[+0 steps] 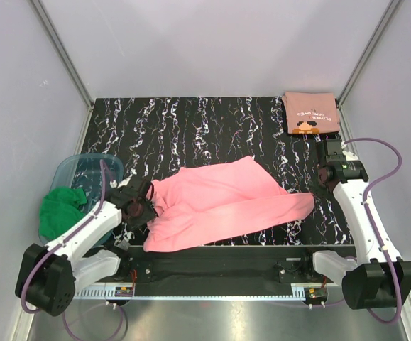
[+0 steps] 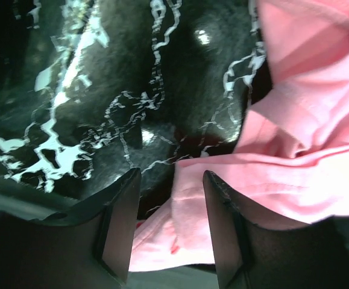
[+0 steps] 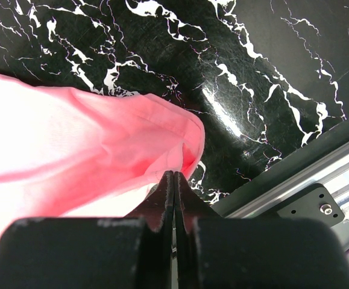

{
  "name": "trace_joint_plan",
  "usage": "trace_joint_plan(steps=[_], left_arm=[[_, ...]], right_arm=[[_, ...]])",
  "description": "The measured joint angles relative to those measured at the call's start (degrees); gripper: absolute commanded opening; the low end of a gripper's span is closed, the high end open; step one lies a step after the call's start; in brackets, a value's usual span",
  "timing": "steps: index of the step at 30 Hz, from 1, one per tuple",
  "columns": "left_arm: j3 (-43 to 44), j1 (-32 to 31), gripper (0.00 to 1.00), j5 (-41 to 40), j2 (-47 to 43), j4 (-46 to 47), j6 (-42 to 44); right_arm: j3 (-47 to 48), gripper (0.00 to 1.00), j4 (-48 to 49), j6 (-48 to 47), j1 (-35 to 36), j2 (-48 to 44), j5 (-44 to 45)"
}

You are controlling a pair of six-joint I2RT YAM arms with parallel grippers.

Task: Fold and stack the t-shirts
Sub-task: Flatten the tshirt out

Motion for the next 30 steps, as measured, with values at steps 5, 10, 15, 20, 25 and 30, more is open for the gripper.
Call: trace_joint_plan(steps=[5,10,15,20,25,30], left_arm=[[-0.1,0.4,0.49,0.8,1.5,2.9,0.1],[-0.1,0.6,0.41,1.7,2.3,4.5,0.2],[-0.5,0.7,0.24,2.1,1.2,5.6,-0.2],[-0.7,1.1,0.0,2.1,0.3,6.3,-0.1],[-0.6,1.1,0.0,2.0,-2.4,6.4,1.0],[2.0,1.2,0.0,0.9,-8.4,5.1,4.4]], right_arm=[[0.0,0.0,0.0,-0.1,0.0,0.0,-0.1],[0.0,0.0,0.0,-0.2,0.0,0.0,-0.5],[0.0,0.0,0.0,-0.2,0.0,0.0,-0.5],[0.0,0.0,0.1,-0.2,0.0,0.0,-1.2],[0.0,0.0,0.5,-0.6,0.0,0.0,-2.1],[0.4,0.0,0.9,-2.1,0.0,0.2,-4.4]])
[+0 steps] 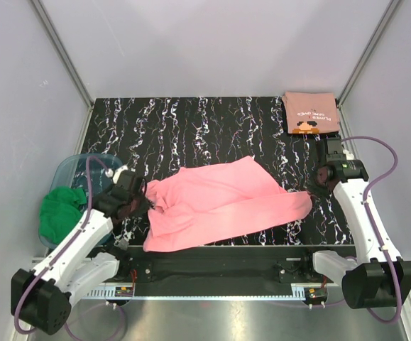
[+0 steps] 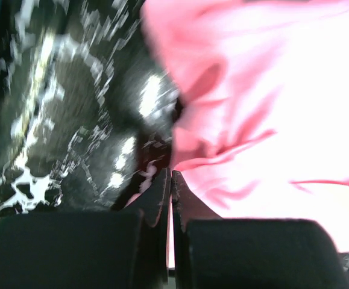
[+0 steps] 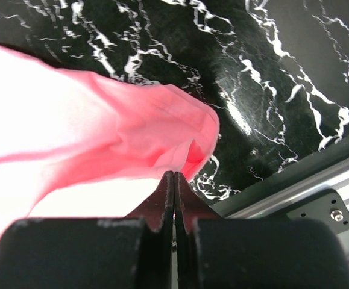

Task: Fold and stack the t-shirts
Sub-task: Flatten the tshirt out

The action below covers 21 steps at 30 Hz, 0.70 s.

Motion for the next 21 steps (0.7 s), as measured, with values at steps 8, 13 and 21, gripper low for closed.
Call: trace_joint_plan(steps=[8,13,21], left_arm=[[17.3,0.0,0.0,0.1,-3.3,1.2,9.7],[23.7,0.0,0.0,4.4,-3.6,6.7,14.2],[17.6,0.1,0.0,18.2,3.0,12.6,15.3]], right_arm=[[5.9,0.0,1.2,-3.8,-0.1,1.7,-7.7],[10.4,0.0,1.7,-4.8,-0.1,2.7,-11.6],[9.9,0.0,2.8,-4.9,-0.1,2.2,-15.0]])
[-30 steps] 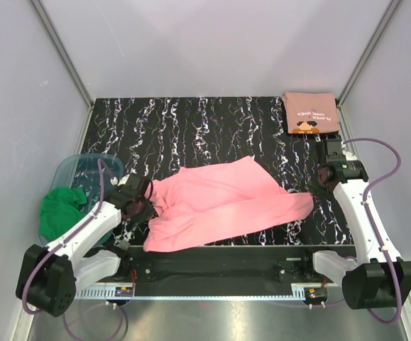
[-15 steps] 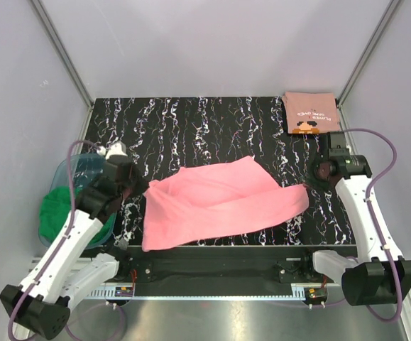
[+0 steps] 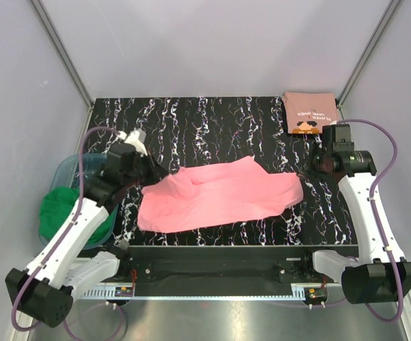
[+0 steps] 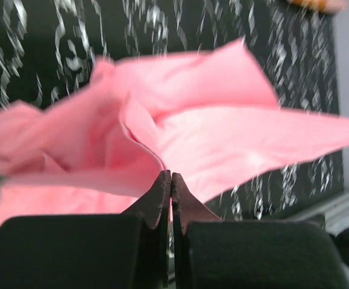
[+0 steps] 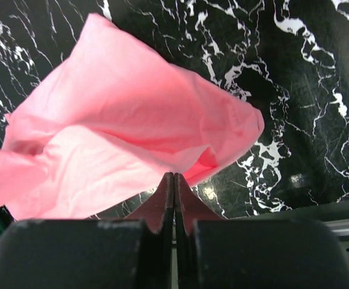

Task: Fold and stack the t-shirts
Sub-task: Flatten the tshirt out

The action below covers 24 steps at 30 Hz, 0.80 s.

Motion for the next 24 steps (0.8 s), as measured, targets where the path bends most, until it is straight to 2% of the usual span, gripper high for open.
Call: trace_joint_plan(steps=[7,12,16,19,24], left_arm=[[-13.5,0.0,0.0,8.5,1.0,2.7,-1.0],[-13.6,0.0,0.0,9.5,0.7,2.2,-0.9],[-2.1,0.0,0.0,7.0,1.0,-2.4,1.2],[12.2,0.0,0.0,3.5,2.5,-4.4,4.0],[37.0,0.7,0.0,-2.7,6.5,-7.1,9.1]], right_arm=[[-3.6,0.0,-0.1,-0.1,0.0,-1.7,-0.3],[-3.8,0.0,0.1,-0.5,0.0,-1.3,-1.6],[-0.5,0.0,0.1,-0.9,0.0,1.7,-2.8],[5.1,0.0,0.0,-1.5,0.0,4.7,-3.0],[19.8,0.0,0.6,-3.3,0.0,9.6,-0.6]])
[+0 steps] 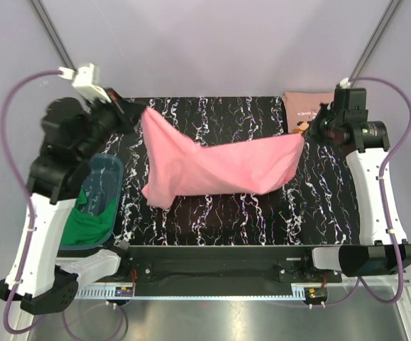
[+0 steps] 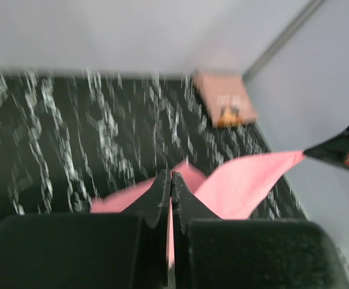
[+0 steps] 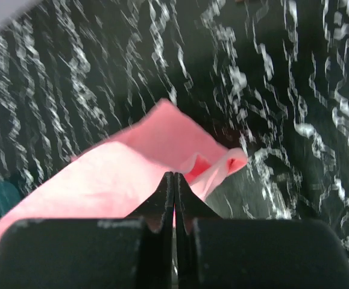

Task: Fold and stack the t-shirts
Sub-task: Flatten the tshirt out

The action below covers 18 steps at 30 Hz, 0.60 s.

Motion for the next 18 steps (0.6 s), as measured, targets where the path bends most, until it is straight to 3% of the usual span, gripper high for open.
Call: trace_joint_plan(steps=[3,8,13,18], left_arm=[[11.5,0.2,0.0,-2.2,2.1,-0.5,3.4],[20.3,0.2,0.0,-5.1,2.4,0.5,9.1],[19.4,0.2,0.0,-6.4,-2.9,3.4,14.6],[12.2,0.2,0.0,-7.5,-14.6,8.7,19.2]], right_arm=[[8.1,0.0,0.6,-1.1,0.0,2.0,2.1],[16.6,0.0,3.5,-3.3,0.0,3.1,4.7],[16.5,0.0,9.7,-5.2,0.0,-1.9,5.3],[9.4,0.0,19.6,-8.5,0.0,-16.9,3.0]])
